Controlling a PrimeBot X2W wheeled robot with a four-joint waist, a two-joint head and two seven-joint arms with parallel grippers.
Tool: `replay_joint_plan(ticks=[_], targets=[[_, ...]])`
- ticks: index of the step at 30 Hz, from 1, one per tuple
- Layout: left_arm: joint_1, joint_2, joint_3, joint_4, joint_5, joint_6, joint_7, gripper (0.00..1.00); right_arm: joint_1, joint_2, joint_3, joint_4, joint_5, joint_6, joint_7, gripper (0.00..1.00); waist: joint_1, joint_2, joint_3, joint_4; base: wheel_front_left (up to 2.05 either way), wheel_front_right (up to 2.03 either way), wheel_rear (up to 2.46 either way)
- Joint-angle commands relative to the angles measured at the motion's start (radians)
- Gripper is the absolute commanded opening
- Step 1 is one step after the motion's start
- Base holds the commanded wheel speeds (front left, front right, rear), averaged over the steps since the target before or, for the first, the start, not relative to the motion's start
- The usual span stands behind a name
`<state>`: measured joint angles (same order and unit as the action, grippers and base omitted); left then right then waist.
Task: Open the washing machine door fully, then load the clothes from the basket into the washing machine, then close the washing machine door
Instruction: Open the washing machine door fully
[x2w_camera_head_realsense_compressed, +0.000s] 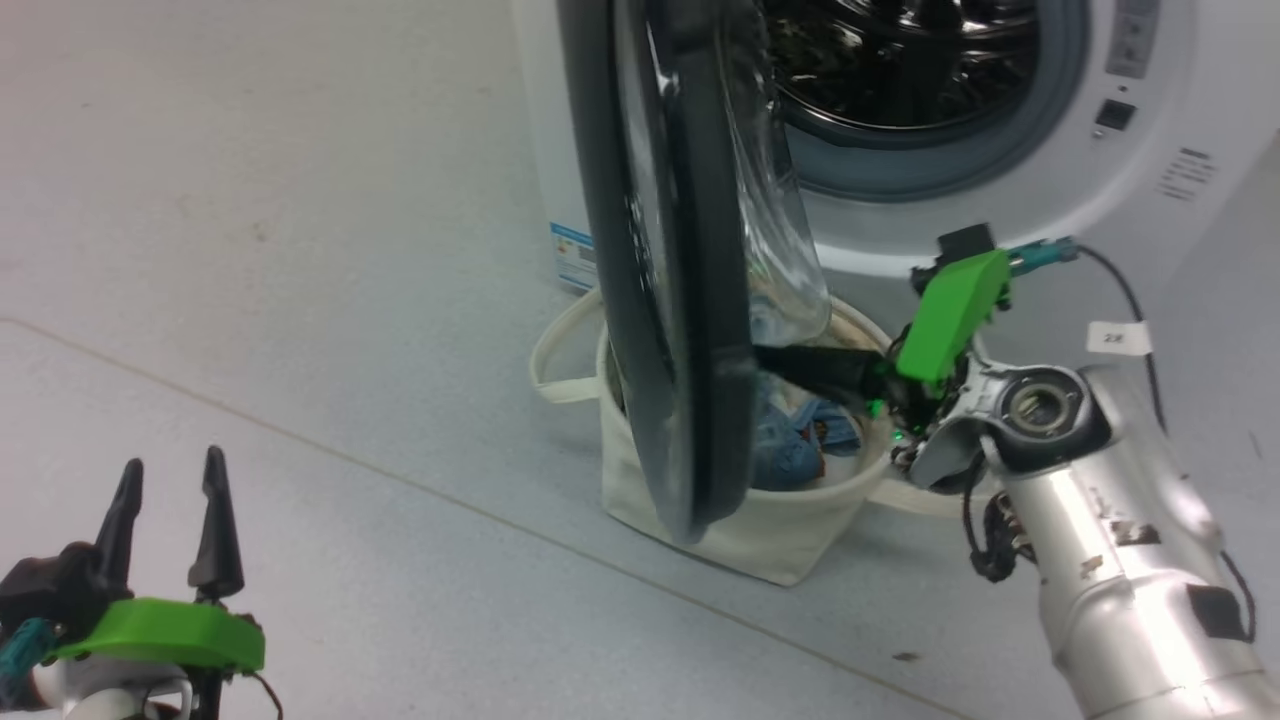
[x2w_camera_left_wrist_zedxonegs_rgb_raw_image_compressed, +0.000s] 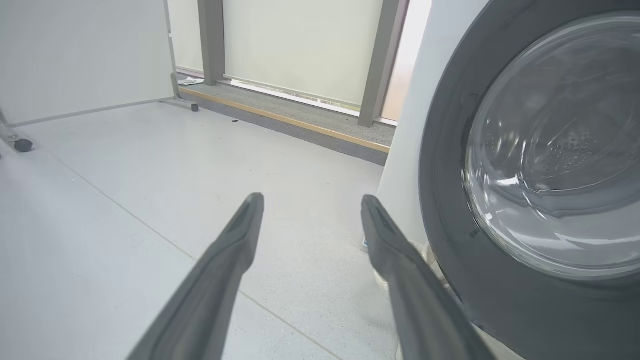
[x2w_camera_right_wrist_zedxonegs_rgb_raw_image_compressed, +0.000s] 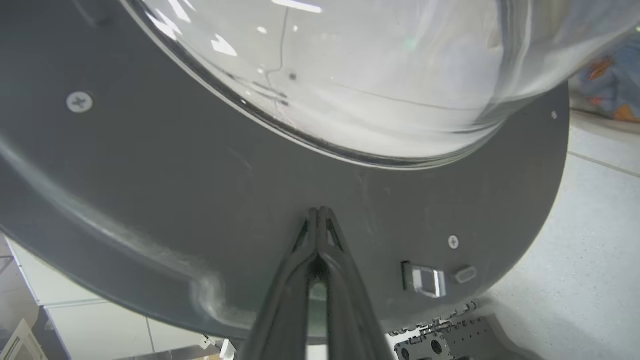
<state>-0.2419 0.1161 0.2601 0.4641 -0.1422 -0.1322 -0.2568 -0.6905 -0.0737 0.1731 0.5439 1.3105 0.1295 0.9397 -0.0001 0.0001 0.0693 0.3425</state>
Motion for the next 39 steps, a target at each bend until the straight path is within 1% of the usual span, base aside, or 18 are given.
replay_joint_plan(ticks=[1, 17, 32, 36, 39], targets=[[-0.01, 0.031, 0.04, -0.024, 0.006, 0.002, -0.005, 1.0, -0.02, 0.023, 0.029, -0.039, 0.013, 0.001, -0.005, 0.0, 0.0001, -0.0001, -0.007, 0.023, 0.0, 0.0, 0.0], [-0.007, 0.033, 0.055, -0.037, 0.012, 0.002, -0.005, 1.0, -0.027, 0.023, 0.184, -0.013, 0.148, 0.001, -0.099, 0.0, 0.0001, -0.0001, -0.024, 0.17, 0.0, 0.0, 0.0], [0.034, 0.011, 0.111, -0.104, 0.0, 0.006, -0.005, 1.0, -0.125, 0.023, 0.304, 0.046, 0.231, 0.001, -0.179, 0.0, 0.0001, -0.0001, -0.002, 0.188, 0.0, 0.0, 0.0], [0.032, 0.011, 0.108, -0.104, 0.005, 0.006, -0.005, 1.0, -0.127, 0.02, 0.307, 0.047, 0.216, 0.001, -0.205, 0.0, 0.0001, -0.0001, -0.007, 0.184, 0.0, 0.0, 0.0], [0.027, 0.013, 0.099, -0.096, 0.009, 0.005, -0.005, 1.0, -0.107, 0.0, 0.302, 0.035, 0.198, 0.001, -0.23, 0.0, 0.0001, -0.0001, -0.016, 0.18, 0.0, 0.0, 0.0]])
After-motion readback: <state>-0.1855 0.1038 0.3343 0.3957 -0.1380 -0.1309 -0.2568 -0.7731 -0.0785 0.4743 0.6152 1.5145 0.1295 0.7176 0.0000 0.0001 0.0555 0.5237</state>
